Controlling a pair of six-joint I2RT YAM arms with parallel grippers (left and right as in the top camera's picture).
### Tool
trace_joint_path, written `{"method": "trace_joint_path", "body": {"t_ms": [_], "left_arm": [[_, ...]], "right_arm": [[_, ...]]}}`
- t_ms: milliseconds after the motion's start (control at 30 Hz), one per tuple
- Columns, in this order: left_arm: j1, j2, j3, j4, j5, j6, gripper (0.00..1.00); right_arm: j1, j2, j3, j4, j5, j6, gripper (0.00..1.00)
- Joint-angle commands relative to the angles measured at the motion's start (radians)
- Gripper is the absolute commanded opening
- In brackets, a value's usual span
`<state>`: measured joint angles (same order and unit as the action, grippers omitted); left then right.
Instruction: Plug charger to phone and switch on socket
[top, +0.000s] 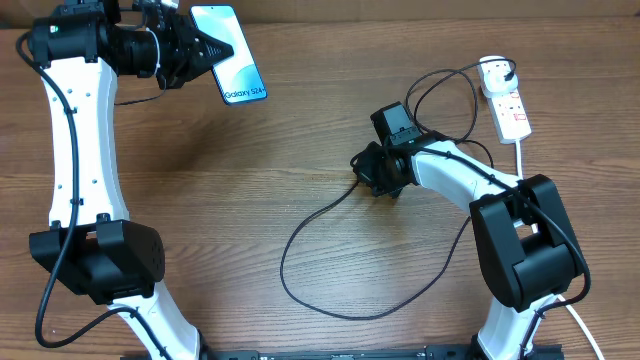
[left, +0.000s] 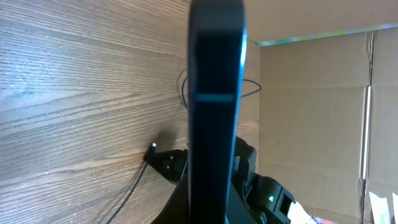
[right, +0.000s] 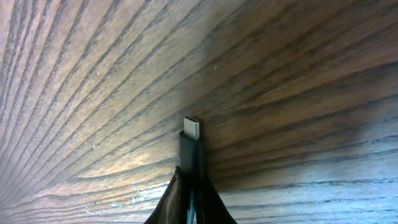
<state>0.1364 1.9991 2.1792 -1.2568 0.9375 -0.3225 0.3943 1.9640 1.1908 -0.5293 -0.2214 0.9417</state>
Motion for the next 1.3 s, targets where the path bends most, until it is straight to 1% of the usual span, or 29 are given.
{"method": "trace_joint_path", "body": {"t_ms": [0,233,433,500,600,733,767,833,1000,1167,1267], "left_arm": [[-0.006,0.002,0.008,0.005,0.021,0.005,0.04],[-0.006,0.002,0.008,0.007,0.04,0.0,0.04],[-0.006,0.002,0.008,0.059,0.198,0.0,0.04],[-0.006,0.002,0.008,0.075,0.252,0.0,0.04],[-0.006,0.002,0.008,0.084,0.309,-0.002,0.04],[-0.006,0.002,0.008,0.077,0.334,-0.026,0.04],[-0.006,0.002,0.008,0.074,0.352,-0.025,0.04],[-0.007,0.002,0.008,0.057,0.371,-0.022,0.04],[-0.013,0.002,0.008,0.038,0.367,-0.014,0.04],[-0.032,0.002,0.008,0.032,0.339,-0.014,0.04],[-0.041,0.002,0.008,0.026,0.315,-0.014,0.04]], "right_arm": [[-0.004,0.021,-0.011,0.007,-0.017,-0.008,0.04],[-0.004,-0.077,-0.011,0.105,-0.192,-0.176,0.04],[-0.004,-0.206,-0.01,0.254,-0.515,-0.369,0.04],[-0.004,-0.247,-0.01,0.288,-0.627,-0.401,0.04],[-0.004,-0.294,-0.01,0.343,-0.776,-0.401,0.04],[-0.002,-0.328,-0.01,0.457,-0.962,-0.391,0.04],[-0.002,-0.331,-0.01,0.489,-0.999,-0.377,0.04],[-0.002,-0.332,-0.01,0.558,-1.048,-0.303,0.04],[0.025,-0.332,-0.01,0.685,-1.085,-0.168,0.04],[0.044,-0.332,-0.01,0.817,-1.079,-0.04,0.04],[0.044,-0.332,-0.01,0.827,-1.042,-0.01,0.04]]}}
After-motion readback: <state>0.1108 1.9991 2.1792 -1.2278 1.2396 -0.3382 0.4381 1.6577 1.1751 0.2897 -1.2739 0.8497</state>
